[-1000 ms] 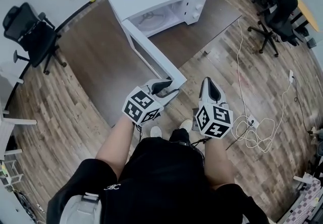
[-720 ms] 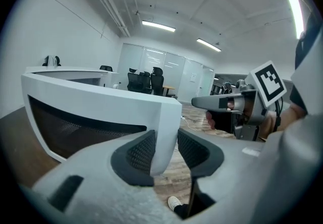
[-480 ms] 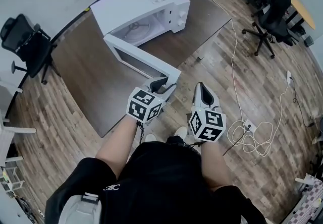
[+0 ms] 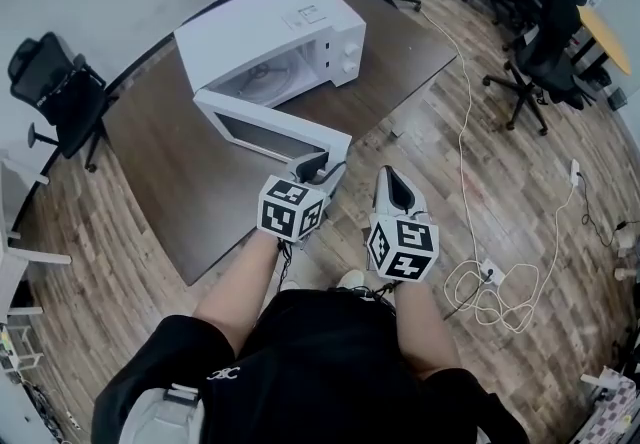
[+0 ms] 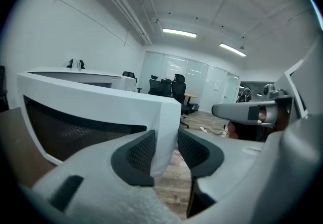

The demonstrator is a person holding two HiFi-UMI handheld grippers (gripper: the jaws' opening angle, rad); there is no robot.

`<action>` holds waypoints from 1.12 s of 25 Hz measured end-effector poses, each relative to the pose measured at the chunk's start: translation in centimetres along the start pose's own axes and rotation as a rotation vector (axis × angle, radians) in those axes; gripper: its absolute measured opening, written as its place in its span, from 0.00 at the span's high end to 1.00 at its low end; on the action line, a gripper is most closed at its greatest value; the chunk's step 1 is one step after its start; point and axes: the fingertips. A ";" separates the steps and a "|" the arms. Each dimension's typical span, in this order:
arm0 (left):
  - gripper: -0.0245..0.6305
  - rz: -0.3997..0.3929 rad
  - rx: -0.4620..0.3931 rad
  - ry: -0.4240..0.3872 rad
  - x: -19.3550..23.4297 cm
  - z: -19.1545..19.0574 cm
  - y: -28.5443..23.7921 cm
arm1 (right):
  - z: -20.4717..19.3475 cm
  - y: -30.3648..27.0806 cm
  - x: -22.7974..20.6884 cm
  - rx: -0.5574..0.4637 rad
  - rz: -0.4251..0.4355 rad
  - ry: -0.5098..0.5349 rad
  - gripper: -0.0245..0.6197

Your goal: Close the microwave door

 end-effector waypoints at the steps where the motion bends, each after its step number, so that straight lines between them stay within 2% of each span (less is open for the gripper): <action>1: 0.73 0.016 -0.004 0.005 0.1 0.3 -0.5 | 0.3 -0.3 -0.2 -0.002 0.009 0.003 0.95; 8: 0.73 0.094 -0.036 0.037 1.4 2.1 -3.6 | 1.7 -2.7 -1.5 -0.009 0.052 0.010 0.95; 17: 0.74 0.143 -0.067 0.057 3.1 3.9 -6.6 | 2.9 -5.0 -2.1 -0.007 0.098 0.028 0.95; 28: 0.77 0.197 -0.093 0.085 6.3 6.6 -9.9 | 3.4 -6.1 -3.7 -0.001 0.096 0.030 0.95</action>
Point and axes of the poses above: the fingertips, and each gripper's own axes: y backward along the fingers, x to its left, z out of its top
